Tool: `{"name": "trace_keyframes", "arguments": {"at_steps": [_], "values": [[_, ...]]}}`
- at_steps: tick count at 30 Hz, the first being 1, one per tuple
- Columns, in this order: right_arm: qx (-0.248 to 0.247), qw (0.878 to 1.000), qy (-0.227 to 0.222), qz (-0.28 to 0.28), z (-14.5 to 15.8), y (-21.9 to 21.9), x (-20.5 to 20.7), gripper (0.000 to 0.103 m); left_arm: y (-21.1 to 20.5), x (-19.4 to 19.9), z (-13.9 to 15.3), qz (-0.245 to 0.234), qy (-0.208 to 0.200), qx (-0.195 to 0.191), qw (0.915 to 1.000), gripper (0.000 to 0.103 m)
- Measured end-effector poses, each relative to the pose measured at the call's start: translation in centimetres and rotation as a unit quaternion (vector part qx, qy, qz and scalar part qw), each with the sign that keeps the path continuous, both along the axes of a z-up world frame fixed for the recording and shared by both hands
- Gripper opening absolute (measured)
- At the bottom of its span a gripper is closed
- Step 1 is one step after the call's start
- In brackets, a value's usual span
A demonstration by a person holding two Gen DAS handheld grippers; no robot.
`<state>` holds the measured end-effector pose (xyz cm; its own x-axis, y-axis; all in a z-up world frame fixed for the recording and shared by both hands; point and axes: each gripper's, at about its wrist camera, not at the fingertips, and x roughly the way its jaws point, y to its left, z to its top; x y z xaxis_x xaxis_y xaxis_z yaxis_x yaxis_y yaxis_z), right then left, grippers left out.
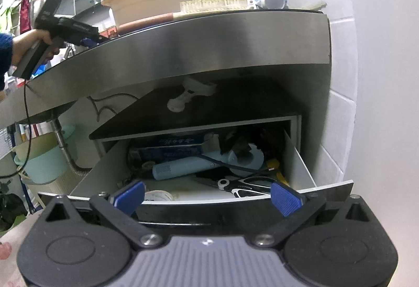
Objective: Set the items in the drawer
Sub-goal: 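Close the left gripper on the yellow sponge and lift it, then carry the yellow sponge with the left gripper down into the open drawer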
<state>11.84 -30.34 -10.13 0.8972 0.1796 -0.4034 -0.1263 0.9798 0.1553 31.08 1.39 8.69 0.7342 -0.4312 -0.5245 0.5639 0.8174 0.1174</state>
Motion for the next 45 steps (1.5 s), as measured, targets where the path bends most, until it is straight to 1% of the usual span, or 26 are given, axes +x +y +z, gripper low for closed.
{"name": "trace_keyframes", "arguments": {"at_steps": [8, 13, 17, 26, 31, 37, 40, 42, 45], "values": [[-0.001, 1.0, 0.003, 0.005, 0.0, 0.1, 0.2, 0.103, -0.4, -4.2, -0.3, 0.019, -0.027, -0.002, 0.9994, 0.053], [-0.007, 1.0, 0.003, 0.009, 0.1, 0.4, 0.2, 0.103, -0.3, -6.3, -0.2, 0.034, -0.048, -0.017, 0.9981, 0.052], [-0.006, 1.0, 0.004, 0.009, 0.0, 0.3, 0.2, 0.103, -0.2, -8.0, 0.1, 0.027, -0.063, -0.021, 0.9974, 0.052], [0.0, 1.0, 0.008, 0.008, 0.0, 0.2, 0.4, 0.103, 0.2, -12.1, 0.7, 0.007, -0.072, -0.04, 0.9966, 0.052], [0.002, 1.0, 0.01, 0.008, -0.1, 0.2, 0.5, 0.103, -0.2, -14.4, 0.2, -0.013, -0.067, -0.046, 0.9966, 0.052], [0.002, 1.0, 0.009, 0.008, 0.0, 0.1, 0.4, 0.103, -0.9, -16.4, -1.4, -0.031, -0.04, -0.056, 0.9971, 0.052], [0.004, 1.0, 0.009, 0.008, 0.0, 0.0, 0.4, 0.103, -1.4, -17.3, -2.0, -0.041, -0.037, -0.055, 0.997, 0.052], [0.005, 1.0, 0.009, 0.007, -0.1, 0.0, 0.5, 0.103, -1.7, -17.7, -2.3, -0.046, -0.024, -0.06, 0.9968, 0.052], [0.007, 1.0, 0.008, 0.007, -0.1, -0.1, 0.5, 0.103, -2.2, -18.5, -2.8, -0.057, -0.019, -0.055, 0.9966, 0.052]]}}
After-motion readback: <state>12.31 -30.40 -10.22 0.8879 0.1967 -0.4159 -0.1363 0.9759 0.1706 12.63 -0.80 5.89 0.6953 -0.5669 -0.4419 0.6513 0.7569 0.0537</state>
